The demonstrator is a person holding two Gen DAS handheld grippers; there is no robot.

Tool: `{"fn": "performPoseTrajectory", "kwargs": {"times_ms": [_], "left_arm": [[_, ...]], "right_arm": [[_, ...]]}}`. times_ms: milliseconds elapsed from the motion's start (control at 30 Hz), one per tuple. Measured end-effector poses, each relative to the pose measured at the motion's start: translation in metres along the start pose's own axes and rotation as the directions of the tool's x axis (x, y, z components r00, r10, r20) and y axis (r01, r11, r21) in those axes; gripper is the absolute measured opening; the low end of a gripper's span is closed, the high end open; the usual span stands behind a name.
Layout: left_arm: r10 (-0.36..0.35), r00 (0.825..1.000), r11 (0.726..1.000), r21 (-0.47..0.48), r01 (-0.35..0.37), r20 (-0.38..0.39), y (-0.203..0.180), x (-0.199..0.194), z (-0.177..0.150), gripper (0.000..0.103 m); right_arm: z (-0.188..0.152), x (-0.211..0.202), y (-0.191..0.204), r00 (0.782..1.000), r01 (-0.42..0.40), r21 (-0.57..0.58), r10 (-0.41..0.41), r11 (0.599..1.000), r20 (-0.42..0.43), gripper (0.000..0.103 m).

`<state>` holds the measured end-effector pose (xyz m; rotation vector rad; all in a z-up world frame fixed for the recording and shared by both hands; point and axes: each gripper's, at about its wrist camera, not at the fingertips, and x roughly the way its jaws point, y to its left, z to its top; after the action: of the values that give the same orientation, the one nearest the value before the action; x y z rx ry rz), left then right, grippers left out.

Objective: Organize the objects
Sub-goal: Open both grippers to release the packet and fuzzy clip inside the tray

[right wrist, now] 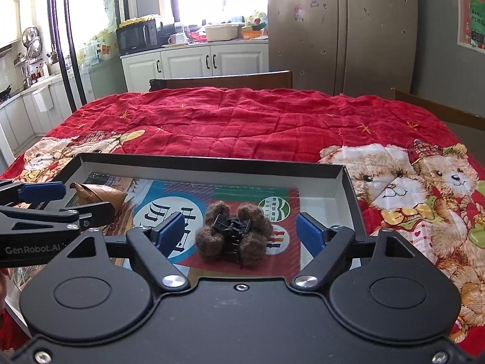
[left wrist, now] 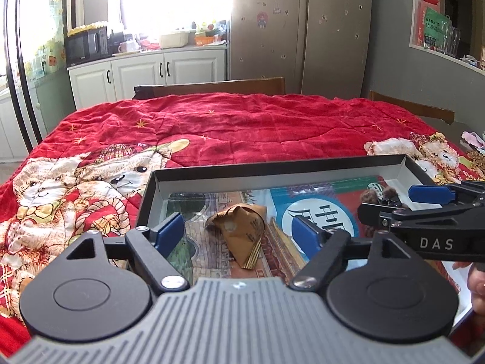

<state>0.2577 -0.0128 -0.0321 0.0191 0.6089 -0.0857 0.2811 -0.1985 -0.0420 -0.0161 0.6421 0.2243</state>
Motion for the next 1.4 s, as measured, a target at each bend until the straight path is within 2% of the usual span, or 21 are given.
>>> {"fn": "performPoseTrajectory", "kwargs": {"times_ms": [467, 933, 1400], "left_arm": [[0.001, 0.998, 1.0, 0.019, -0.003, 0.061, -0.004, -0.026, 0.002, 0.09], [-0.035, 0.993, 0.997, 0.079, 0.026, 0.109, -0.014, -0.07, 0.001, 0.094], [-0.045, 0.991, 0.994, 0.106, 0.032, 0.122, -0.005, -0.108, -0.008, 0.099]], "right_arm": [[0.001, -0.017, 0.001, 0.999, 0.012, 0.001, -0.012, 1.0, 0.039, 0.081], [0.002, -0.062, 0.009, 0.997, 0.008, -0.046, -0.005, 0.999, 0.071, 0.081], [-0.008, -0.12, 0.02, 0.994, -0.019, -0.093, 0.029, 0.995, 0.107, 0.081]]}}
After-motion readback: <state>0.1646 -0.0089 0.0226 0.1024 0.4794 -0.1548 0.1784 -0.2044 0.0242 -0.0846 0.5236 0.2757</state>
